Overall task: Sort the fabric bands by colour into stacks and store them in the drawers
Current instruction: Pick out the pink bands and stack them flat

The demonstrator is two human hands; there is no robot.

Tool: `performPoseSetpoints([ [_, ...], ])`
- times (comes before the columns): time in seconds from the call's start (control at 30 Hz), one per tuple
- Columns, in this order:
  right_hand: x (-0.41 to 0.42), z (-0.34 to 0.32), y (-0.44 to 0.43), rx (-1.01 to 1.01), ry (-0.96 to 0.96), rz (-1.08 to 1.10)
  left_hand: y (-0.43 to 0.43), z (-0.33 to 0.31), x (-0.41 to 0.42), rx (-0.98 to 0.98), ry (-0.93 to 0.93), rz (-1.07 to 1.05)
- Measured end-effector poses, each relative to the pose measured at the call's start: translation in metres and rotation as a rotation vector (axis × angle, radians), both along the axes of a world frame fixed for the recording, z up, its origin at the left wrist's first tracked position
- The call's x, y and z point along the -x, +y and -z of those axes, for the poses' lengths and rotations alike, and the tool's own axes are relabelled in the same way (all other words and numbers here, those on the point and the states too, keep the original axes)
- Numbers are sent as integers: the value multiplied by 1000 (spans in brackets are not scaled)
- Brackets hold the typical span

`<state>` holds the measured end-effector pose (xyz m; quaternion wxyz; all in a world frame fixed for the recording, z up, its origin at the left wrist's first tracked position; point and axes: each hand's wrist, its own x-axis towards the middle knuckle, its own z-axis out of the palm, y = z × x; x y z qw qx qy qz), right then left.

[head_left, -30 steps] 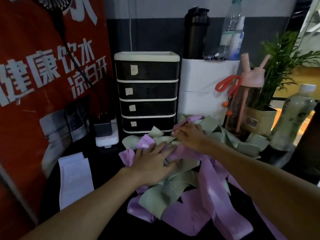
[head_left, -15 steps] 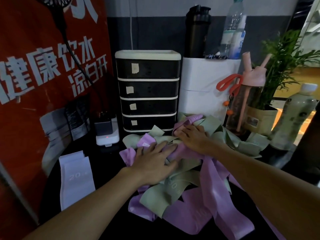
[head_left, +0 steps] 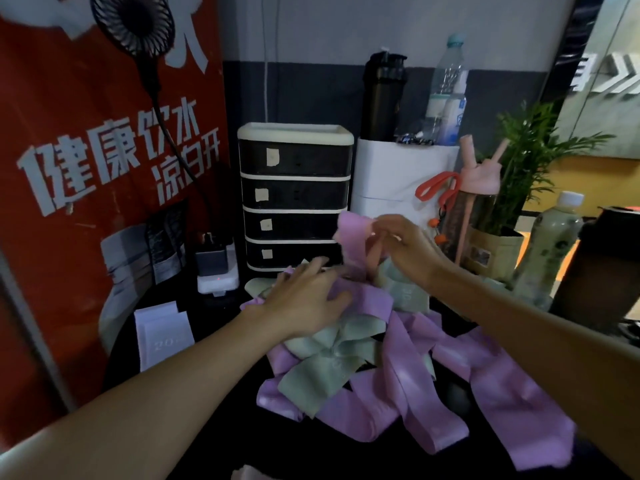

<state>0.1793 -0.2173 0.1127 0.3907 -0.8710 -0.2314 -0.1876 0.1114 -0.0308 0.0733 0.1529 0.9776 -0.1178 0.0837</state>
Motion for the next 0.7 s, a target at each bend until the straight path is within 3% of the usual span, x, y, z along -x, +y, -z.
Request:
performPoseSetpoints([
  [0.2, 46, -52, -3, -53, -198, -46, -15, -52, 26, 294, -201, 101],
  [0.33, 70, -72, -11, -92, -311, -25, -20, -69, 41, 329, -170, 52],
  [0.5, 94, -76, -25, -18, -264, 36, -27, -76, 62, 559, -146, 103],
  [0.7, 115, -74, -37, -13, -269, 20, -43, -69, 72, 546, -194, 226],
])
